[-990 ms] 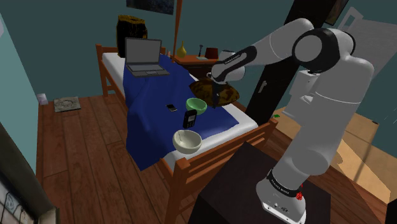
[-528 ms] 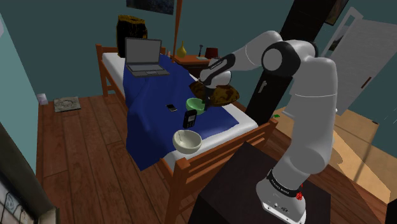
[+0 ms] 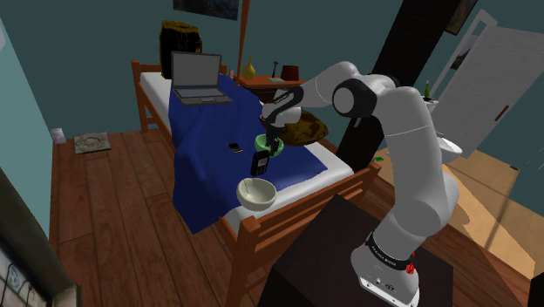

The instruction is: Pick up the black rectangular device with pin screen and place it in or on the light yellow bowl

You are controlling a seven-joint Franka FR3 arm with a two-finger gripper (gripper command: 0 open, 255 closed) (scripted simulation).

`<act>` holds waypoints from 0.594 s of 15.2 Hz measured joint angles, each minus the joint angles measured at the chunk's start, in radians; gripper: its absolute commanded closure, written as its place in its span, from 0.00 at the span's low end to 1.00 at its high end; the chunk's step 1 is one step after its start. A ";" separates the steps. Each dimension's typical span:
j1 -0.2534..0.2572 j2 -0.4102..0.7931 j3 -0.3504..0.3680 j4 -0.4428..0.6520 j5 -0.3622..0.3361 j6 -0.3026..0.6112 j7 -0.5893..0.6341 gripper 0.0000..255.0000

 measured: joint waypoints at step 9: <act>-0.011 0.070 0.015 0.026 0.013 0.044 -0.012 0.00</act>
